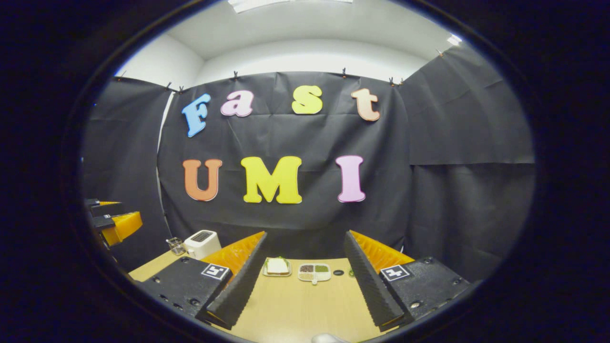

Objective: First push the handle of the pot to place it horizontally, then grasp the pot with both hands and set it on the induction cooktop.

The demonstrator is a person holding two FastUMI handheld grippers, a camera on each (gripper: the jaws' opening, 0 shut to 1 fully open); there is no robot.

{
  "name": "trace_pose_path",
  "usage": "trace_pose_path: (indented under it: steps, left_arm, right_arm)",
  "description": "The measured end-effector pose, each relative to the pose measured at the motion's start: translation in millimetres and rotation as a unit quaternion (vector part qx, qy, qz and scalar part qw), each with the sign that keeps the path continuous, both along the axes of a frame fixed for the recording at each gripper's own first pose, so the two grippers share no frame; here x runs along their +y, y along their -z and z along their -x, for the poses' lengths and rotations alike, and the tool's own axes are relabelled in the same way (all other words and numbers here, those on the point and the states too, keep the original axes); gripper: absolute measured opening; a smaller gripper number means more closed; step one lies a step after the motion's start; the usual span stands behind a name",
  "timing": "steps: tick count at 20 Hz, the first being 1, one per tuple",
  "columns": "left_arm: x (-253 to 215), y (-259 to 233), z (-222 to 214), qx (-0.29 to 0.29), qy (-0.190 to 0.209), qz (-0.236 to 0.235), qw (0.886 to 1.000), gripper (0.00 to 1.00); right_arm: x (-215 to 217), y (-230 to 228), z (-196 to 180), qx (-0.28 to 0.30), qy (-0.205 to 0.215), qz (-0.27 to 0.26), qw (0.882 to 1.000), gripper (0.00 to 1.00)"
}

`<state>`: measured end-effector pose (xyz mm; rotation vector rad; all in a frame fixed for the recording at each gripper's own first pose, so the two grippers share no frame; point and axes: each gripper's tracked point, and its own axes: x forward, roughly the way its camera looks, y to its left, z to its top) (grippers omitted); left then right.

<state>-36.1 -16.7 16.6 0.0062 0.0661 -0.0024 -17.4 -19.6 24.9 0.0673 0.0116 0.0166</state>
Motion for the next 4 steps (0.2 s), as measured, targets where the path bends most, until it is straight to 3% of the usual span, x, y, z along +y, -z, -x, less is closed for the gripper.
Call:
trace_pose_path:
  steps: [4]
  left_arm:
    - [-4.8,-7.6,-0.4,-0.005,0.009,0.001,1.0,0.96]
  right_arm:
    - [-1.3,-1.5,1.0,0.001,0.003,0.001,1.0,1.0]
